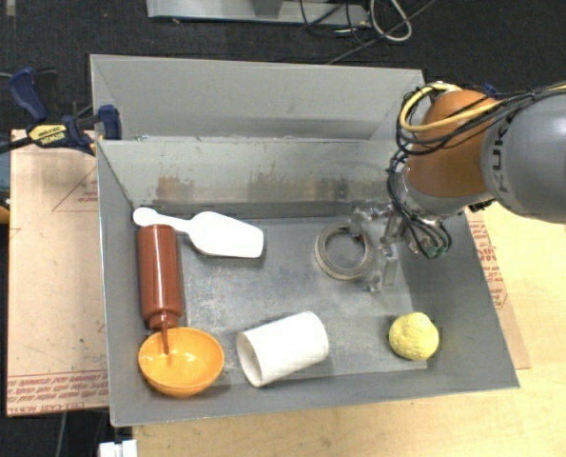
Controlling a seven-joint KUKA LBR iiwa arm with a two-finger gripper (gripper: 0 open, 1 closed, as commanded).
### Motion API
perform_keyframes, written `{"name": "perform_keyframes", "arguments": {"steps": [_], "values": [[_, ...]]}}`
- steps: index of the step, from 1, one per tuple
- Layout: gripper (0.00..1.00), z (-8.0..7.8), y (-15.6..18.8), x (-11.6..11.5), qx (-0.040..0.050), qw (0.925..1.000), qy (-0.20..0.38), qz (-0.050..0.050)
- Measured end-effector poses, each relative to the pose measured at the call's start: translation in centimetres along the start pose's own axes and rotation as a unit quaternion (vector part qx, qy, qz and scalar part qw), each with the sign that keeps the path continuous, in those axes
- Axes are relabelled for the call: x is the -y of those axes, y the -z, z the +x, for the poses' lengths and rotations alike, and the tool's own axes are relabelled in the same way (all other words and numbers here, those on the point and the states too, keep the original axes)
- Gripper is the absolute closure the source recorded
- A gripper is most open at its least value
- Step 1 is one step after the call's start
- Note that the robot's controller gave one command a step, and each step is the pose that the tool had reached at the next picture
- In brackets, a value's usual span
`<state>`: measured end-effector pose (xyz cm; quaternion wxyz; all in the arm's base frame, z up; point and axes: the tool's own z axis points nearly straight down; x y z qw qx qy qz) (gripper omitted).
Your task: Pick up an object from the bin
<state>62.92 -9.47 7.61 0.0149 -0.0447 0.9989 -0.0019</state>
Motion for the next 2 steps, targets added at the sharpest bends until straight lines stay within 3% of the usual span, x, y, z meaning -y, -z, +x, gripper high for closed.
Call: {"name": "perform_keyframes", "arguments": {"steps": [1, 2], "values": [[0.0, 0.93, -0.54, -0.19, -0.0003, 0.9914, 0.131, -0.001], [0.0, 0.65, -0.54, 0.26, -0.0001, 0.994, 0.109, -0.002]]}}
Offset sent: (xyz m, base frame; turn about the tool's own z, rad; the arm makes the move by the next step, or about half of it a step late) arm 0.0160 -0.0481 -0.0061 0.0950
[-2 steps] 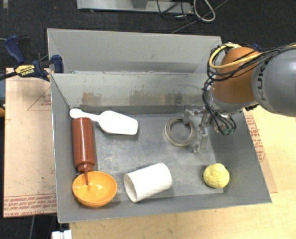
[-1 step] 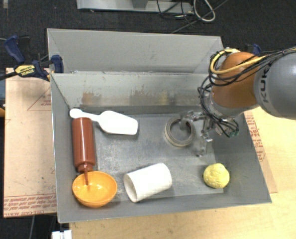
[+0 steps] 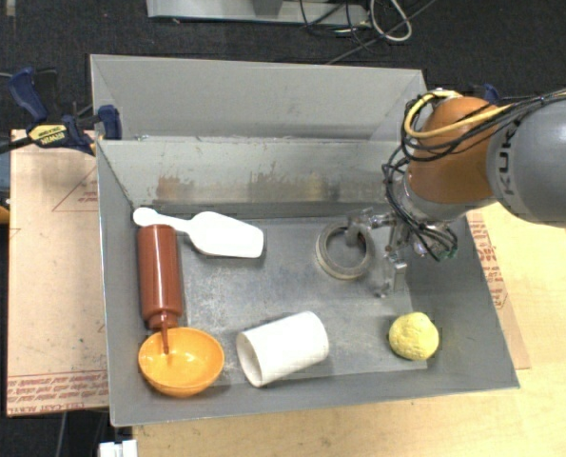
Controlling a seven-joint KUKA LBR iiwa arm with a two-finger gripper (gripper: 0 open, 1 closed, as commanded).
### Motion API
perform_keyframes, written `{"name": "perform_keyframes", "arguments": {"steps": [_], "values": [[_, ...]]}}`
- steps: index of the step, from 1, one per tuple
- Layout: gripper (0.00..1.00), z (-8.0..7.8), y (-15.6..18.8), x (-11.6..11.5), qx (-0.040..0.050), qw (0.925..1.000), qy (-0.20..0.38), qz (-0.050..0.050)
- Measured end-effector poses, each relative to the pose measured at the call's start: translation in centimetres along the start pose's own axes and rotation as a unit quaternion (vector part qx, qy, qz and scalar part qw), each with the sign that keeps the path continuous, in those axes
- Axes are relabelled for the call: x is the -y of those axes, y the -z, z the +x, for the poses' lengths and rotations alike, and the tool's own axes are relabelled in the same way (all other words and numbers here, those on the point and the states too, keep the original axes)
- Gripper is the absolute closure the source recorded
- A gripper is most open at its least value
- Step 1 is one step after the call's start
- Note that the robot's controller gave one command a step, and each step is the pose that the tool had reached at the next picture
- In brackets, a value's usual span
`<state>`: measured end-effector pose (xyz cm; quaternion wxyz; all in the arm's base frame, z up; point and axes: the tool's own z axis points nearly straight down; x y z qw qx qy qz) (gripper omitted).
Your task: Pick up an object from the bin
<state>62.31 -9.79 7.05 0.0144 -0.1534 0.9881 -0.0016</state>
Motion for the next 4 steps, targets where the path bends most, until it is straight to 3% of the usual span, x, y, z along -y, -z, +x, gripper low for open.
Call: {"name": "perform_keyframes", "arguments": {"steps": [1, 2, 3, 4], "values": [[0.0, 2.5, 2.7, -2.7, -0.0001, 0.9971, -0.076, 0.001], [1.0, 0.2, 0.0, 3.9, 0.0031, 0.9958, -0.091, 0.0], [1.0, 0.2, 0.0, 3.9, 0.0031, 0.9958, -0.091, 0.0], [1.0, -1.1, 2.2, -0.1, 0.0049, 0.999, -0.045, 0.0]]}}
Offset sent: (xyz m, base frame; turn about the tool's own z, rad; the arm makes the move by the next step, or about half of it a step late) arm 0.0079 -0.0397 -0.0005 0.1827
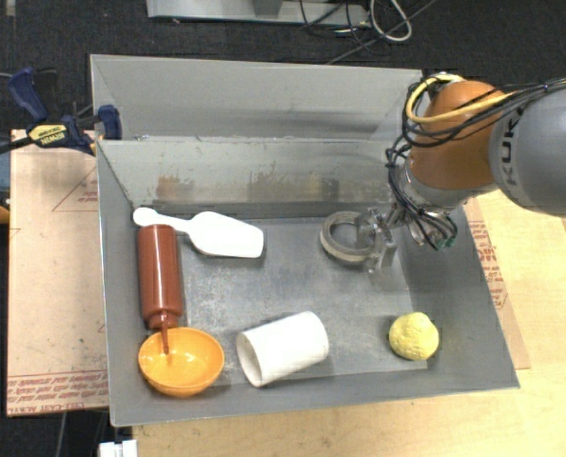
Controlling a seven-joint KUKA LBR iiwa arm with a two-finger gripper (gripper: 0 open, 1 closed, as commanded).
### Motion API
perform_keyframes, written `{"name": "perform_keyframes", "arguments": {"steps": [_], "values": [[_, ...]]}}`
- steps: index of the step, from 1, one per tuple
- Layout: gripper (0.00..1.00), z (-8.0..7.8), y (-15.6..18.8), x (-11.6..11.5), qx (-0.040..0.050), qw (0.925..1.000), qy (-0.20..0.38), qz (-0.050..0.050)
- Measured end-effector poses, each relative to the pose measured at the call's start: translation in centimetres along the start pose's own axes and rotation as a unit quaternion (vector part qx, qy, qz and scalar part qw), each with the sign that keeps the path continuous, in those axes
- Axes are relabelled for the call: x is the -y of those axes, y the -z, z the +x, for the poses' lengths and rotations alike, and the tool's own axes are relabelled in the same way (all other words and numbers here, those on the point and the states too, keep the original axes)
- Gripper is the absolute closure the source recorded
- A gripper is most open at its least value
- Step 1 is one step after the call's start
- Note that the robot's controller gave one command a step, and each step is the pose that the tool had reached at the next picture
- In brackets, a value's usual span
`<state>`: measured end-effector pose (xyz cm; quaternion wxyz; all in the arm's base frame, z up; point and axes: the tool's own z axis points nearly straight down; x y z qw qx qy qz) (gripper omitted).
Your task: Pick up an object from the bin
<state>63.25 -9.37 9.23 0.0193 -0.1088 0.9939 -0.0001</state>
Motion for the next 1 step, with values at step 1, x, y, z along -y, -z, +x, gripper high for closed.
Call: {"name": "perform_keyframes", "arguments": {"steps": [1], "values": [[1.0, 1.45, 9.34, 3.75, -0.0022, 1.0, -0.009, 0.0]]}}
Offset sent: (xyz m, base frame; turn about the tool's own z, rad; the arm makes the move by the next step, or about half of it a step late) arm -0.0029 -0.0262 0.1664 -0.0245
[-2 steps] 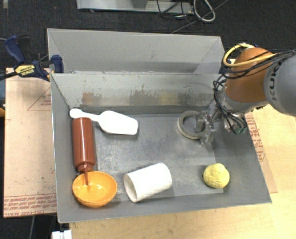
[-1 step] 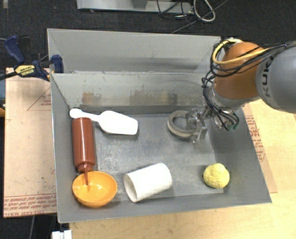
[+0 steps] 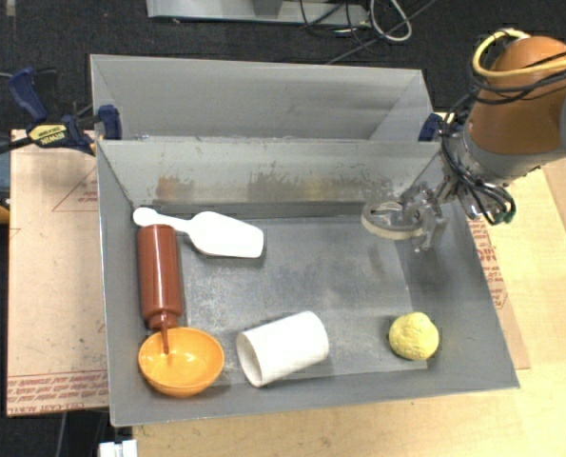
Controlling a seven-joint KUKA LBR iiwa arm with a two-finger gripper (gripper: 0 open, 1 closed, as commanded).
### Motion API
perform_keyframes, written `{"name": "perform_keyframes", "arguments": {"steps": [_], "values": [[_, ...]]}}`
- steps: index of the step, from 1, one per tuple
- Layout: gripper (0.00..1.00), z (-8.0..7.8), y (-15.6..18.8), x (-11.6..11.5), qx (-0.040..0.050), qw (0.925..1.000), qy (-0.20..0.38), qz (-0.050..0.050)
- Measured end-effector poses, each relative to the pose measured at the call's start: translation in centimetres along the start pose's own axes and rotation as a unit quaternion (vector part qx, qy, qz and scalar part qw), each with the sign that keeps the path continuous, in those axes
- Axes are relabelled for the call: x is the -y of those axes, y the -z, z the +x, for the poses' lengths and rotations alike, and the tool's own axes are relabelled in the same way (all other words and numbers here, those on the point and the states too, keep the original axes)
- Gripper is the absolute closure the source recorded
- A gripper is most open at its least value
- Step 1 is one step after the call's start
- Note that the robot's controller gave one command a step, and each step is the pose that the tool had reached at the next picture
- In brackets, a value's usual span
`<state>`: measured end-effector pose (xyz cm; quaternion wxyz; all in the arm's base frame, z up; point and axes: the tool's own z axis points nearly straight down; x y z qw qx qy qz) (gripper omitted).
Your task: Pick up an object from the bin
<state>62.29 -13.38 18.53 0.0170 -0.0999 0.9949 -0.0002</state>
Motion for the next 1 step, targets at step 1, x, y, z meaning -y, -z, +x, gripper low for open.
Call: {"name": "perform_keyframes", "arguments": {"steps": [1], "values": [[1.0, -1.39, 7.49, -1.28, 0.004, 0.9998, 0.02, -0.001]]}}
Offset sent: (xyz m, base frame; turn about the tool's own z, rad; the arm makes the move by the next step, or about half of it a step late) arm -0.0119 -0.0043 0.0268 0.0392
